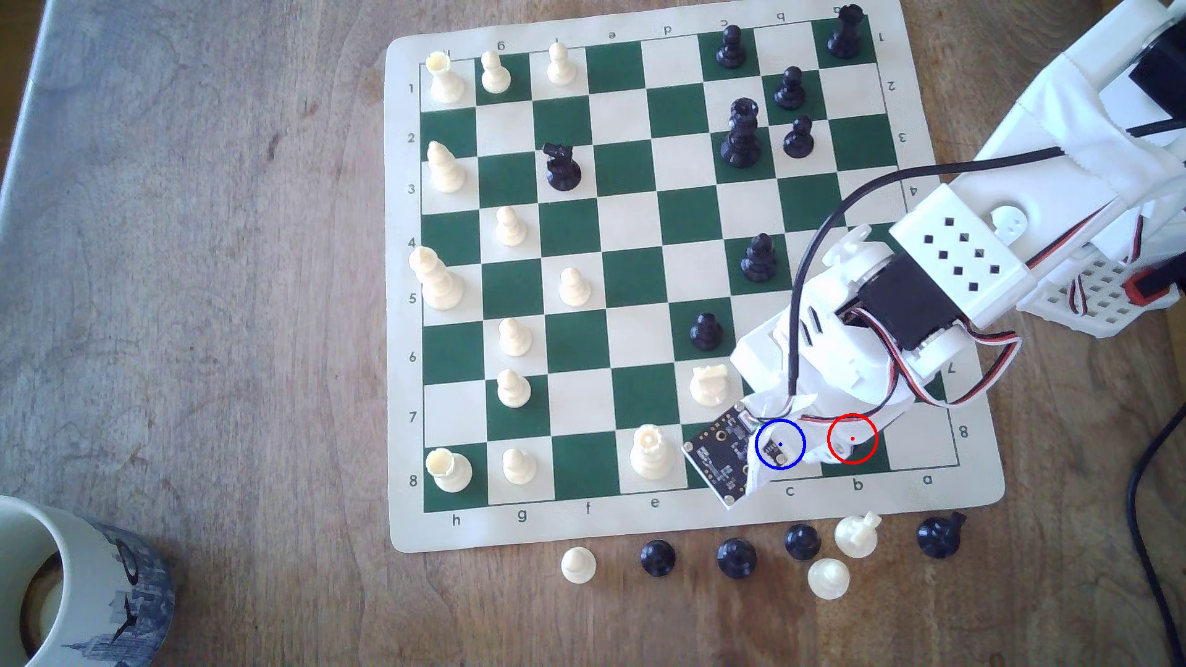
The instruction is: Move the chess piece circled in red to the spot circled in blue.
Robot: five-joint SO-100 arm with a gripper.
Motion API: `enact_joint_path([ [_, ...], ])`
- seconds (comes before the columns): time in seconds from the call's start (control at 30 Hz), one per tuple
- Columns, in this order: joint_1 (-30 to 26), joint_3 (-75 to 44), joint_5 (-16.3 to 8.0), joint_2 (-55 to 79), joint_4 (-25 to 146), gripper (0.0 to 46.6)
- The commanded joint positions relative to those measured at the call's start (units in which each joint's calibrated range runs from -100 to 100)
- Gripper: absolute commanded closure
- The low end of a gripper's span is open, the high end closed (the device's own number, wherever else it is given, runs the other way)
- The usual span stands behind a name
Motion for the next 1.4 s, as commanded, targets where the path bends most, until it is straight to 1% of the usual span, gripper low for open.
enact_joint_path([
  [0.0,-0.5,-2.9,0.0,0.0,-0.6,43.2],
  [0.23,-0.9,-2.9,0.0,1.5,-1.3,43.0],
  [0.33,-0.7,-2.9,0.1,1.3,-1.3,32.1],
  [0.37,-0.7,-2.9,0.1,1.2,-1.0,30.4],
  [0.43,-0.7,-2.8,0.1,0.8,-0.8,28.9],
  [0.67,0.3,-2.8,0.2,-4.1,3.4,28.1],
  [0.83,3.1,-3.6,0.4,-11.9,9.0,27.6],
  [0.87,4.6,-3.8,0.5,-15.3,10.0,27.3],
  [0.97,8.2,-4.1,0.3,-19.6,10.2,27.2],
  [1.0,9.8,-4.1,0.3,-20.8,10.4,27.2],
  [1.03,13.2,-4.0,0.2,-23.7,9.8,27.7],
  [1.07,14.3,-3.7,0.1,-25.2,9.2,27.7],
  [1.13,16.5,-3.5,-0.2,-28.4,7.3,27.8],
  [1.17,18.7,-3.2,-0.4,-31.5,5.0,28.1],
  [1.23,21.0,-2.0,-0.8,-34.4,1.5,29.1],
  [1.27,22.2,-1.9,-0.8,-35.0,0.7,30.3],
  [1.33,24.1,0.3,-1.1,-37.2,-3.0,39.7],
  [1.37,24.8,1.8,-1.2,-38.1,-5.0,40.5],
])
